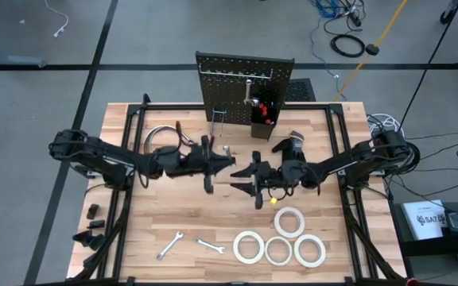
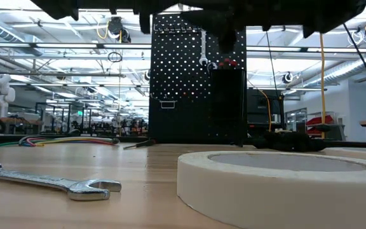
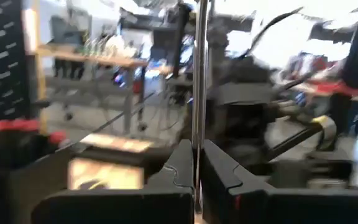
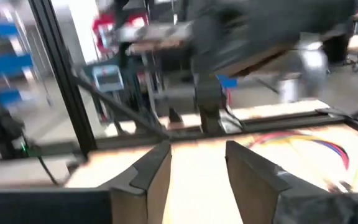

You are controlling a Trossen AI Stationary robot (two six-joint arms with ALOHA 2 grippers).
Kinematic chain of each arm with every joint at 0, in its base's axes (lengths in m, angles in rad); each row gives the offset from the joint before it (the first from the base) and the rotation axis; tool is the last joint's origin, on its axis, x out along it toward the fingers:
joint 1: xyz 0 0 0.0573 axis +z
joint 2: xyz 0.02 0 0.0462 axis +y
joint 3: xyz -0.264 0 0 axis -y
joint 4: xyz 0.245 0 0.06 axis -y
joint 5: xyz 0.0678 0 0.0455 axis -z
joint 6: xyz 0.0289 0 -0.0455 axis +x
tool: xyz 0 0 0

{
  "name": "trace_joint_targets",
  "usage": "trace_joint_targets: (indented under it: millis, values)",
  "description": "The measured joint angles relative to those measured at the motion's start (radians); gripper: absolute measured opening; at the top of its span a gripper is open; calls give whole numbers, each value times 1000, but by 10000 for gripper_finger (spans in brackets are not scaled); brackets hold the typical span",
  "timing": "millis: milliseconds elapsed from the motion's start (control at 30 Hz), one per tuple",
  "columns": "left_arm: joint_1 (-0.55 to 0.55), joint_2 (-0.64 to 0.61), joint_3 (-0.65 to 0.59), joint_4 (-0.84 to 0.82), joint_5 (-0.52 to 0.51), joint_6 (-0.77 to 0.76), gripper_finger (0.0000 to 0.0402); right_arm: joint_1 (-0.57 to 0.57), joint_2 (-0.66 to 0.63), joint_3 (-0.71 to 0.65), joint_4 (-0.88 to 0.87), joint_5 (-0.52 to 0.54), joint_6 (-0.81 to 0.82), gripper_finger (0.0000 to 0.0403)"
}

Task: Hang tools onto peg board
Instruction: Hang the silver wrench on the peg board

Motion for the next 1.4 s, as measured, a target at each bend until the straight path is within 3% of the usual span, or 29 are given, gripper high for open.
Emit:
trace_joint_targets:
  millis: [200, 467, 867, 1400]
  values:
    - [184, -25, 102, -275, 199, -50, 3, 0, -150, 0, -289, 103, -104, 156]
    - [409, -17, 207, -384, 414, -26, 2, -3, -322, 0, -457, 314, -261, 157]
    - [547, 155, 352, -378, 625, -60, 2, -92, -399, 0, -486, 322, -323, 158]
    - [657, 178, 355, -368, 698, -49, 1, -204, -399, -1, -504, 313, -323, 158]
